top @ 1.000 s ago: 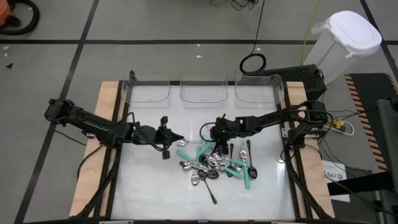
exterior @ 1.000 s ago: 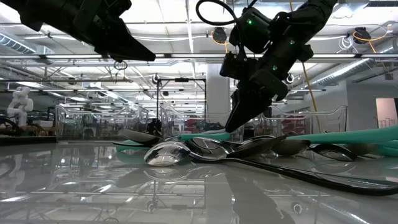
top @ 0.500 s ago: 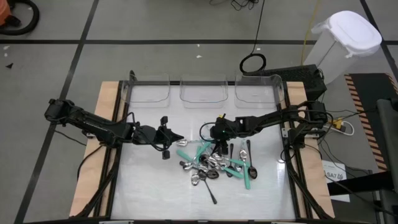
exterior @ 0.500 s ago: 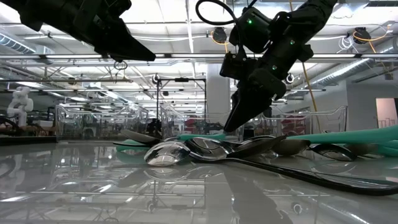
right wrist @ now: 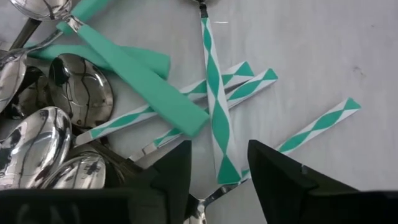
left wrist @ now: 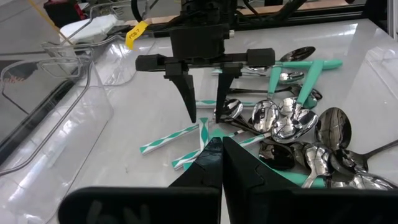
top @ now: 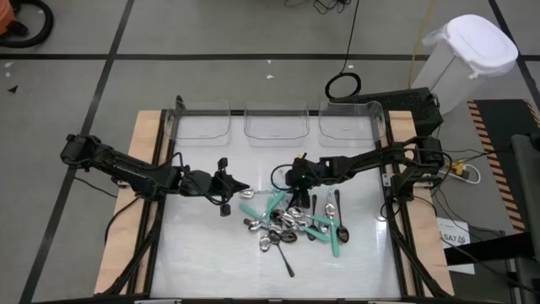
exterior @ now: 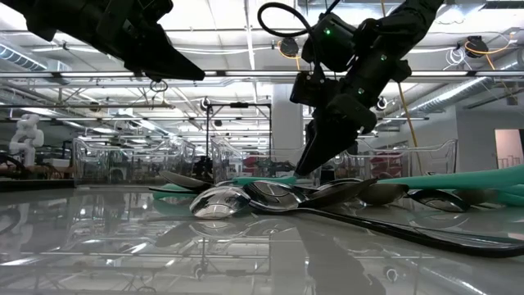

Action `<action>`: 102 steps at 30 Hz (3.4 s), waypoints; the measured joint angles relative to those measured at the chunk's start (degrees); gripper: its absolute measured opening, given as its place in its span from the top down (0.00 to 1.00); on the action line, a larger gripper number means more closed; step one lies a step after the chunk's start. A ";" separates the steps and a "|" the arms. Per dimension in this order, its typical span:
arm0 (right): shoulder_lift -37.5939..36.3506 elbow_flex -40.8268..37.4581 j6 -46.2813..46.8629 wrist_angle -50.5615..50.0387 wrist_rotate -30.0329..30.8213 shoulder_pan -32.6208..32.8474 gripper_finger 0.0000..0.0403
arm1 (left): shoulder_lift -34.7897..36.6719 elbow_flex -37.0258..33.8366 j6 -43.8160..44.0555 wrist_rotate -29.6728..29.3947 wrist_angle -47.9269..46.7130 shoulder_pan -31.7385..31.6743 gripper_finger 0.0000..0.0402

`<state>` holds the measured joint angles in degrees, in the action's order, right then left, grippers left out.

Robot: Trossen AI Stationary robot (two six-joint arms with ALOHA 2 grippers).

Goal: Sort silverware by color (type)
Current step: Put the green patterned spoon into the right transparent bin

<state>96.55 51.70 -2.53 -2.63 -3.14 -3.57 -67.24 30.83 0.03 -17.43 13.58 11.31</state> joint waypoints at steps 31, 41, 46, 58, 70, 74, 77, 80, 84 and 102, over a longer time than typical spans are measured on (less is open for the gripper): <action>6.01 0.50 -1.61 1.28 1.34 -0.22 0.70 | 0.02 0.00 0.15 0.00 -0.04 0.00 1.00; 0.14 0.31 -3.14 -2.99 1.81 -0.26 0.87 | 0.02 0.00 0.76 -0.07 -0.03 -0.48 1.00; -7.11 0.33 -2.67 -8.53 4.04 0.30 0.87 | 0.02 0.00 1.22 -0.35 -0.04 -0.48 0.99; -24.26 0.37 1.30 -25.26 12.42 3.09 0.87 | 0.02 0.00 1.77 -2.19 0.09 -0.42 0.82; -32.49 2.67 -1.61 -40.88 20.20 2.00 0.87 | 0.02 0.00 2.01 -2.20 0.08 -0.42 0.81; -32.46 8.23 -2.67 -49.36 26.74 0.27 0.87 | 0.02 0.00 2.01 -2.19 0.17 -0.42 0.81; -32.41 12.09 -4.16 -54.82 31.03 -2.35 0.87 | 0.02 0.00 2.01 -2.21 0.22 -0.42 0.81; -32.36 15.16 -4.46 -60.80 34.39 -6.06 0.87 | 0.02 0.00 2.12 -2.19 0.20 -0.42 0.81; -32.39 16.44 -6.78 -65.70 35.03 -11.49 0.87 | 0.02 0.00 2.27 -2.21 0.20 -0.42 0.81; -26.64 16.39 -14.42 -68.53 34.86 -30.58 0.87 | 0.02 0.00 3.54 -2.20 0.17 -0.42 0.82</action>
<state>69.92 68.10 -16.95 -71.17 31.73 -34.16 -67.22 30.83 3.57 -19.63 13.76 10.90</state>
